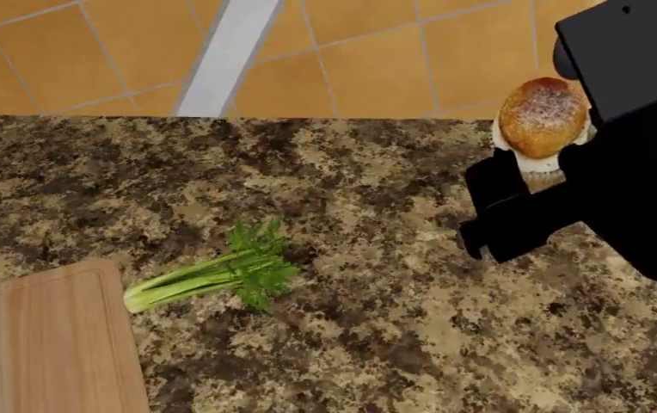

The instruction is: Clear the non-vegetable object off the cutting board and place the vegetables onto it.

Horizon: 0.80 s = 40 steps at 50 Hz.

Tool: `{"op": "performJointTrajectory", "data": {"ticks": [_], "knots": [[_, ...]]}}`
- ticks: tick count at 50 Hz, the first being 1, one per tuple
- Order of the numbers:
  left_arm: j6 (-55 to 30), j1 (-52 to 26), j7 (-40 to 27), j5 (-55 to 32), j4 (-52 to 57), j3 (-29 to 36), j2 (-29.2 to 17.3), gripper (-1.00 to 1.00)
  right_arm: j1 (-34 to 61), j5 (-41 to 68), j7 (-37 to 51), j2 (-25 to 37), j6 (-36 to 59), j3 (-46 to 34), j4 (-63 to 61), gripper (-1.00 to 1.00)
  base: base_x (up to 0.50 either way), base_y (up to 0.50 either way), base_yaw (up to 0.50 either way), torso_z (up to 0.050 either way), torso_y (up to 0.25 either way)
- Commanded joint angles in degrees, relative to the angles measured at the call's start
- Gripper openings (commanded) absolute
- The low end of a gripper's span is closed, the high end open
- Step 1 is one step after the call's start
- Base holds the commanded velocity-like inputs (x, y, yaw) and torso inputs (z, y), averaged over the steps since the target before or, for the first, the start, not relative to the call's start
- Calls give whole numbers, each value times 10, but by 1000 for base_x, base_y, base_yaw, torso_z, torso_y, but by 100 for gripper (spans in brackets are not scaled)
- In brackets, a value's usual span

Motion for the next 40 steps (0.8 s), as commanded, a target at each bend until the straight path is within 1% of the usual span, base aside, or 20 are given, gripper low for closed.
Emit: {"op": "performJointTrajectory", "data": {"ticks": [1, 7, 17, 23, 33, 34, 40], "knots": [[9, 3, 21, 0, 2, -14, 11, 100, -36, -84, -42, 3, -29, -5, 53, -100, 0, 0, 0, 0, 0], [7, 6, 20, -1, 7, -13, 7, 100, -86, -98, -49, 4, -61, -15, 70, -100, 0, 0, 0, 0, 0], [5, 7, 18, -3, 7, -15, 6, 100, -133, -123, -66, -8, -92, -39, 98, -100, 0, 0, 0, 0, 0], [0, 7, 15, -5, 9, -19, 6, 100, -136, -130, -79, -11, -91, -51, 103, -100, 0, 0, 0, 0, 0], [4, 4, 16, -7, 5, -17, 6, 100, -128, -127, -67, -10, -85, -45, 108, -100, 0, 0, 0, 0, 0], [3, 5, 16, -8, 5, -18, 6, 100, -127, -128, -64, -10, -87, -44, 109, 100, 0, 0, 0, 0, 0], [-5, -1, 15, -12, 11, -22, 3, 100, -123, -121, -52, -3, -88, -32, 100, 100, 0, 0, 0, 0, 0]]}}
